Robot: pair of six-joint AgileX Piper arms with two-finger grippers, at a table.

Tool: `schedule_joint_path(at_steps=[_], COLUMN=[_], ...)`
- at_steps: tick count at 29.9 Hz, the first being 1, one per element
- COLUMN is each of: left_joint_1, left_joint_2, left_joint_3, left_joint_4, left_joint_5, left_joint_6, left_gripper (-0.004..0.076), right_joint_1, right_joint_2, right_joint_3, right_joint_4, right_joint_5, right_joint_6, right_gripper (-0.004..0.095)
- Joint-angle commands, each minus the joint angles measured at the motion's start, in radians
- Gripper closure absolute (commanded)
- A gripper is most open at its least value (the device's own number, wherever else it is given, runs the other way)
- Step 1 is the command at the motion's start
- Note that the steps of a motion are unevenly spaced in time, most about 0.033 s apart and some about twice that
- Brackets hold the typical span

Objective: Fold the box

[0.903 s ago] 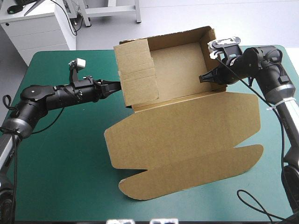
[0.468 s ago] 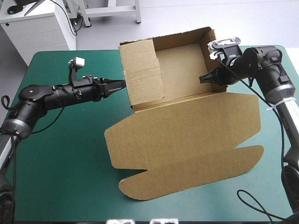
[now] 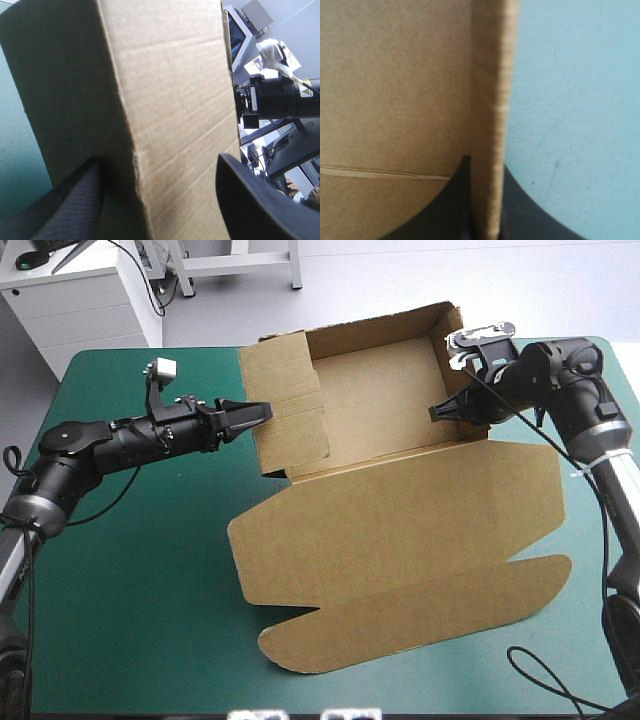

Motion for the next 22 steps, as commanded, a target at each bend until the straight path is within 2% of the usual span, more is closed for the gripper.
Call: schedule_joint_path(at_steps=[1,5,12,16,19,22], left_joint_1=[-0.006,-0.016,-0.176,-0.287,-0.355,-0.403], left_joint_2=[-0.032,-0.032,-0.032,-0.031,-0.025,-0.017], left_joint_3=[-0.032,-0.045,-0.167,-0.24,-0.285,-0.313], left_joint_4=[-0.092,-0.014,0.394,0.644,0.903,1.139], left_joint_5=[0.007,-0.034,-0.212,-0.298,-0.305,-0.268], left_joint_6=[-0.026,-0.154,-0.499,-0.762,-1.005,-1.217], left_gripper=[0.0296,0.0324,0.0337,0.0337,0.0337,0.0337], right_joint_1=[0.001,0.002,0.002,0.002,0.002,0.002], right_joint_2=[-0.042,-0.042,-0.042,-0.042,-0.048,-0.055], right_joint_3=[-0.03,-0.03,-0.034,-0.034,-0.034,-0.034], right_joint_4=[0.009,-0.005,0.003,0.005,0.013,0.02], right_joint_5=[-0.041,-0.043,-0.065,-0.065,-0.065,-0.07], right_joint_6=[0.0,0.004,0.013,0.016,0.016,0.016], right_gripper=[0.0926,0.0925,0.0925,0.0925,0.0925,0.0925])
